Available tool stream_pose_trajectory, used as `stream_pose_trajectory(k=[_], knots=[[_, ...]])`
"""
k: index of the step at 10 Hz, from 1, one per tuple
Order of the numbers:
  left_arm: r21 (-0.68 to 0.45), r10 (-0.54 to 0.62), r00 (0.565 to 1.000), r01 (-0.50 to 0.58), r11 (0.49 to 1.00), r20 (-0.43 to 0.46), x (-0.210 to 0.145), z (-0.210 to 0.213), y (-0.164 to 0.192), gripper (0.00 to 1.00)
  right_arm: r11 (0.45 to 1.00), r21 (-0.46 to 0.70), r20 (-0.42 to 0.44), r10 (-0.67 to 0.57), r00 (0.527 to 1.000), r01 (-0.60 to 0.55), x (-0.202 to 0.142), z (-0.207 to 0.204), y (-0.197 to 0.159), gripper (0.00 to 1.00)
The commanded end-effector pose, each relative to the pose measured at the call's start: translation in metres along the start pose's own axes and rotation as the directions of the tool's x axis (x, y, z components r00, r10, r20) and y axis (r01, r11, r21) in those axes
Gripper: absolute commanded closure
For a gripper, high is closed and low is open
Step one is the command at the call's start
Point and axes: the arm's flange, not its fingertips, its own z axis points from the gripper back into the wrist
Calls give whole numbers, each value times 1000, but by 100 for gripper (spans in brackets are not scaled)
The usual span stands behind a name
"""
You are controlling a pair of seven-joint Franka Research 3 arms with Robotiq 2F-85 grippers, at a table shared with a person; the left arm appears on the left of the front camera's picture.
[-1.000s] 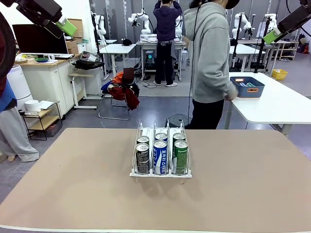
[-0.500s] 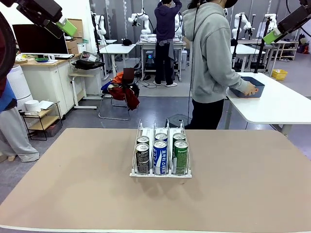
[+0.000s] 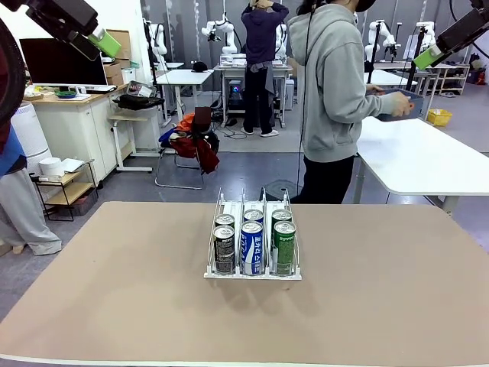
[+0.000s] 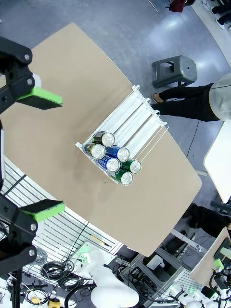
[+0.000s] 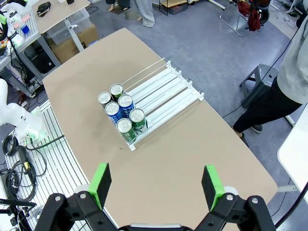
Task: Fill the beverage cans into the dispenser.
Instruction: Pick up the Pepsi coke handed by the human.
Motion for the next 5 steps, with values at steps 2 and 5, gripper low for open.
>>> stream_pose_trajectory(k=[2, 5], knots=[[7, 1, 1000, -1, 1000, -5, -1, 0, 1, 0, 1000, 2, -3, 1, 1000, -1, 0, -2, 1, 0], [7, 1, 1000, -1, 1000, -5, -1, 0, 1, 0, 1000, 2, -3, 1, 1000, -1, 0, -2, 1, 0]])
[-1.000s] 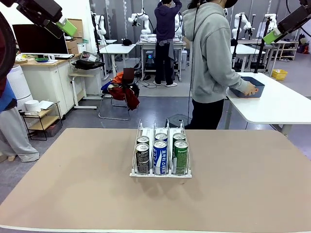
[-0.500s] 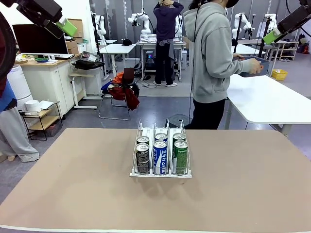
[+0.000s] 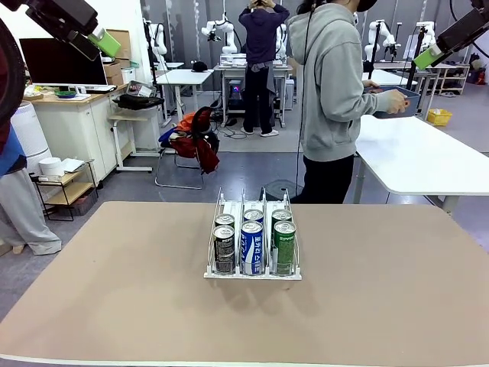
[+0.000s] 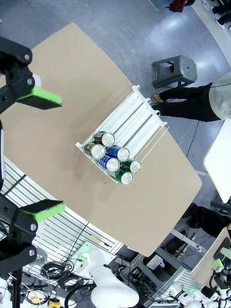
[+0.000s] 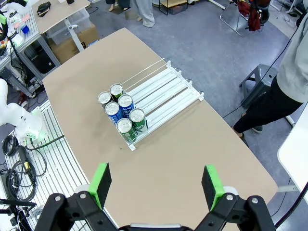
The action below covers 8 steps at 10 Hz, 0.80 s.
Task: Fill the beverage cans into the dispenser.
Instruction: Pick up the Pepsi coke handed by the human.
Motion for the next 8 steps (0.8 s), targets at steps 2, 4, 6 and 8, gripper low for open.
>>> stream_pose_trajectory(k=[2, 4, 6, 8], knots=[[7, 1, 1000, -1, 1000, -5, -1, 0, 1, 0, 1000, 2, -3, 1, 1000, -1, 0, -2, 1, 0], [7, 1, 1000, -1, 1000, -5, -1, 0, 1, 0, 1000, 2, -3, 1, 1000, -1, 0, -2, 1, 0], [7, 1, 1000, -1, 1000, -5, -1, 0, 1, 0, 1000, 2, -3, 1, 1000, -1, 0, -2, 1, 0], [7, 1, 1000, -1, 1000, -5, -1, 0, 1, 0, 1000, 2, -3, 1, 1000, -1, 0, -2, 1, 0]])
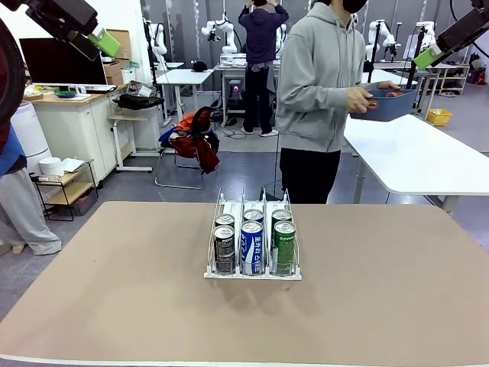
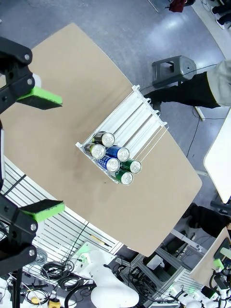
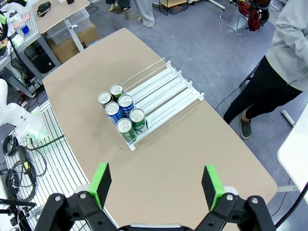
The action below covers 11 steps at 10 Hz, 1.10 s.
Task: Fill the beverage cans into the dispenser.
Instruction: Pick up the Pepsi coke handed by the human.
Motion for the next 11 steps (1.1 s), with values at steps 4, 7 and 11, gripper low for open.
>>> stream_pose_trajectory(k=[4, 7, 11], knots=[[7, 1, 1000, -1, 1000, -5, -1, 0, 1, 0, 1000, 2, -3, 1, 1000, -1, 0, -2, 1, 0], [7, 1, 1000, -1, 1000, -5, -1, 0, 1, 0, 1000, 2, -3, 1, 1000, -1, 0, -2, 1, 0], [7, 1, 1000, -1, 1000, -5, -1, 0, 1, 0, 1000, 2, -3, 1, 1000, -1, 0, -2, 1, 0]])
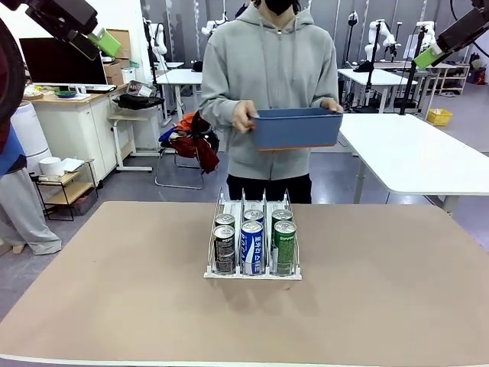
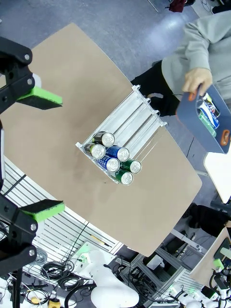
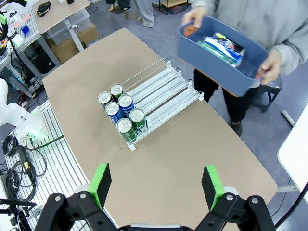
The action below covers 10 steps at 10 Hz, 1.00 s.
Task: Fill the beverage cans into the dispenser.
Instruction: Pick up the Pepsi coke handed by the human.
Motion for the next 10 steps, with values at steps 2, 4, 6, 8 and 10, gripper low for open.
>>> stream_pose_trajectory(k=[2, 4, 6, 8, 10], knots=[[7, 1, 1000, -1, 1000, -5, -1, 0, 1, 0, 1000, 2, -3, 1, 1000, -1, 0, -2, 1, 0], [7, 1, 1000, -1, 1000, -5, -1, 0, 1, 0, 1000, 2, -3, 1, 1000, -1, 0, -2, 1, 0], [7, 1, 1000, -1, 1000, -5, -1, 0, 1, 0, 1000, 2, -3, 1, 1000, -1, 0, -2, 1, 0], [7, 1, 1000, -1, 1000, -5, -1, 0, 1, 0, 1000, 2, -3, 1, 1000, -1, 0, -2, 1, 0], [7, 1, 1000, -1, 1000, -5, -1, 0, 1, 0, 1000, 2, -3, 1, 1000, -1, 0, -2, 1, 0]])
